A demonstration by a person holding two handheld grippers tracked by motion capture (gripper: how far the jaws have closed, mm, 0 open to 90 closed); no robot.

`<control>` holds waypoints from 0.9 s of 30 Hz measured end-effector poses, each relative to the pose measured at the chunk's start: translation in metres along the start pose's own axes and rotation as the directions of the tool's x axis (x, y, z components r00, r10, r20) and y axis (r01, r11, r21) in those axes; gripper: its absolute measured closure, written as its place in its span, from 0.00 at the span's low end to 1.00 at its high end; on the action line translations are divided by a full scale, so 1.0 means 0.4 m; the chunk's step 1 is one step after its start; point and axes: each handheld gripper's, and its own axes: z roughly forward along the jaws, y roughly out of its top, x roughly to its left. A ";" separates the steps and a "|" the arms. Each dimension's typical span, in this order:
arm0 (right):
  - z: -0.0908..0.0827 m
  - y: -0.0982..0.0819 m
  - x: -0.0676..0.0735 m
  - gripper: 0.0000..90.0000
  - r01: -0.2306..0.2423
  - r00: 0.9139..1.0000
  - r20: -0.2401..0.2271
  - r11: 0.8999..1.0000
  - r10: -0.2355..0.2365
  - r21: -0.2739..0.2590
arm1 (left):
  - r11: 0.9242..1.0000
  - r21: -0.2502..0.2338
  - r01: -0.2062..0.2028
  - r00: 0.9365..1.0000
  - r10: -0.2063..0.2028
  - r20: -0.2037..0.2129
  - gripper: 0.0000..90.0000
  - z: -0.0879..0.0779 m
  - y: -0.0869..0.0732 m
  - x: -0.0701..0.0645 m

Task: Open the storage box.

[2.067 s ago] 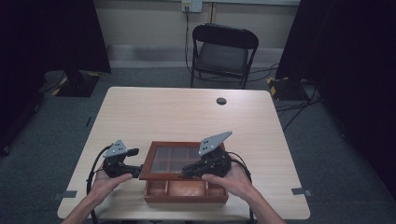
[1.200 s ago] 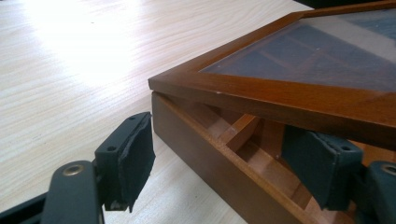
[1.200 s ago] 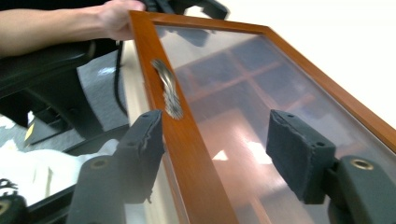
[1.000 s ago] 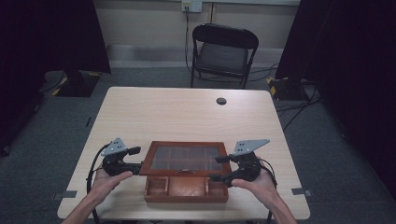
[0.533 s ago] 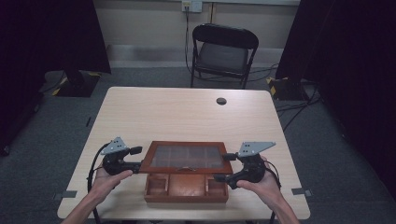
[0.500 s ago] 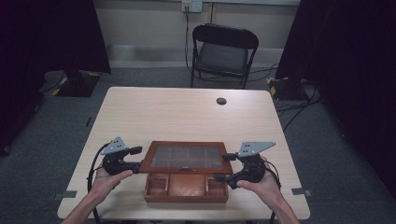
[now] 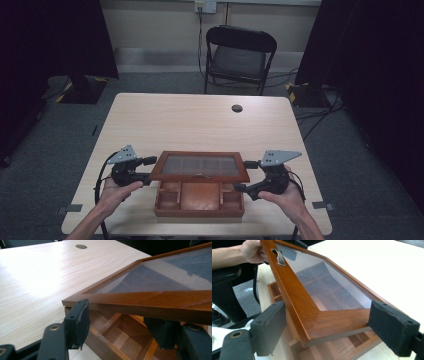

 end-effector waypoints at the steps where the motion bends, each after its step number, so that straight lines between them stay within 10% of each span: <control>1: 0.000 0.000 0.000 0.16 0.000 1.000 0.000 1.000 0.000 0.000 | 1.000 0.000 0.000 1.000 0.000 0.000 0.42 0.000 0.000 0.000; 27: 0.037 0.036 -0.057 0.33 -0.010 1.000 0.029 1.000 0.010 -0.028 | 0.999 -0.032 0.000 1.000 0.000 -0.019 0.41 0.005 0.045 0.012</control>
